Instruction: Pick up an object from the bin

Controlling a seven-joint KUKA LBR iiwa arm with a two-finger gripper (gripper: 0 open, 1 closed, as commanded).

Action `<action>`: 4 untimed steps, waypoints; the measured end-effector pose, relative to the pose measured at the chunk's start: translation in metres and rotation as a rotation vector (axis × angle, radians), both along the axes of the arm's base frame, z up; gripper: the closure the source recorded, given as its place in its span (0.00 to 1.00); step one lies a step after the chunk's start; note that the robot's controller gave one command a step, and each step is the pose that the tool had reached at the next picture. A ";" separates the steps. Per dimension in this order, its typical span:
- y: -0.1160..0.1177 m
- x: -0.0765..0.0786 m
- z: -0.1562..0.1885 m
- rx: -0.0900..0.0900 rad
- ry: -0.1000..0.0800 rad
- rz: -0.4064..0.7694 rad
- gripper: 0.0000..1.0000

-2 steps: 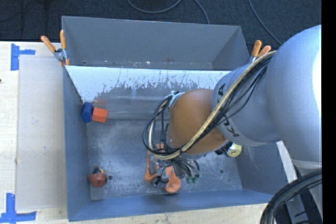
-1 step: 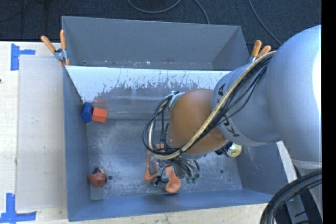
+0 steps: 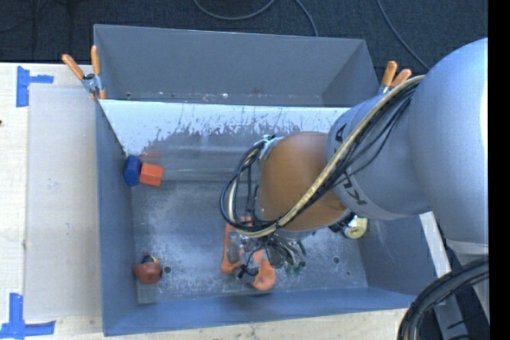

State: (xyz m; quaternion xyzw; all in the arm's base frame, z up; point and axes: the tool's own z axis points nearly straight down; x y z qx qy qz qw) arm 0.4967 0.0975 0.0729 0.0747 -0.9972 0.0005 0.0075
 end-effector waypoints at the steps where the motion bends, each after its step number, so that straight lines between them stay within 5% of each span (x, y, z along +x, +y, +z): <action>1: -0.002 0.001 0.000 0.000 -0.001 -0.001 1.00; 4: 0.011 0.009 0.005 -0.001 0.002 -0.009 1.00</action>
Offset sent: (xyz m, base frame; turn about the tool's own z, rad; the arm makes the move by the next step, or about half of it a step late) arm 0.0043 0.0125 -0.0029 0.0074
